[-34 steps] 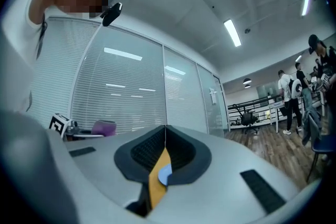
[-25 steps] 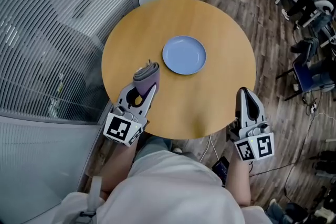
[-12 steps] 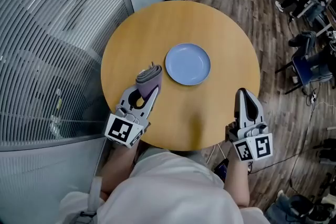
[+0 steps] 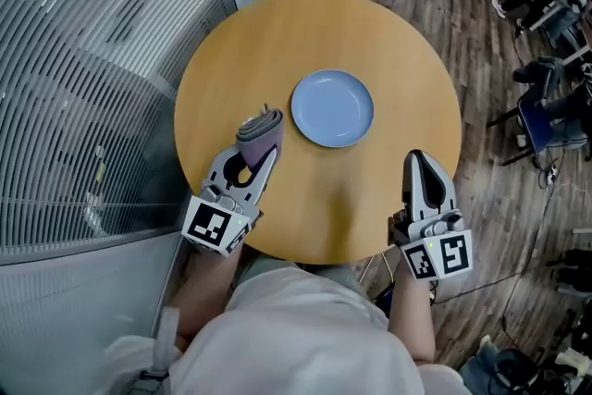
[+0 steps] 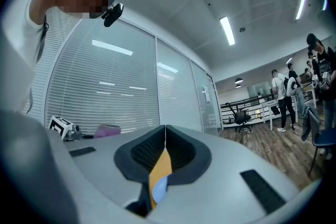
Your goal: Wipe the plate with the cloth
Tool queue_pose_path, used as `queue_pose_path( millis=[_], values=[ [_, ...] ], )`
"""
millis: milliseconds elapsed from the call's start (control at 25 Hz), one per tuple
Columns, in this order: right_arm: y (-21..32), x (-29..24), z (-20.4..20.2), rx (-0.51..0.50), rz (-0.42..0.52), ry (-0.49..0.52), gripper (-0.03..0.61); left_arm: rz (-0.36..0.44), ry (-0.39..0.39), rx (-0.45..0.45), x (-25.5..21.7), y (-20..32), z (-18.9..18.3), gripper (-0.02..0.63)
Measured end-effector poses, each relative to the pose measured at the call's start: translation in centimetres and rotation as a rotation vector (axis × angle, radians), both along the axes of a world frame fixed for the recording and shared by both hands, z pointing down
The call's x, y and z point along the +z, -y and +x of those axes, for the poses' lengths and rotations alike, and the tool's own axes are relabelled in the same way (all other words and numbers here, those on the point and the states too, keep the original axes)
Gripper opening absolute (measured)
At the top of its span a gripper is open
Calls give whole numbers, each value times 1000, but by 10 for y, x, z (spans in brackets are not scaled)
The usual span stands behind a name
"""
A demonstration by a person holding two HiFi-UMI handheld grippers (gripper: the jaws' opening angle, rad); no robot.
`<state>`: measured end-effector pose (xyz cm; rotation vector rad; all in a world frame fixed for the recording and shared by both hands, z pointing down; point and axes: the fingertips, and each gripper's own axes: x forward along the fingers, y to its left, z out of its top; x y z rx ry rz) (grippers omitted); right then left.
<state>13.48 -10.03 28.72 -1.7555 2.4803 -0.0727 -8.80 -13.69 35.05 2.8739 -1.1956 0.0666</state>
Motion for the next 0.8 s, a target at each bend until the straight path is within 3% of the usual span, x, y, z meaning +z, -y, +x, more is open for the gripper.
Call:
queue_pose_path(
  millis=[280, 800],
  values=[
    [21, 4, 5, -76, -6, -25, 21, 23, -4, -52, -10, -1, 19, 77],
    [39, 18, 16, -113, -20, -18, 20, 25, 8, -50, 3, 15, 36, 77]
  ],
)
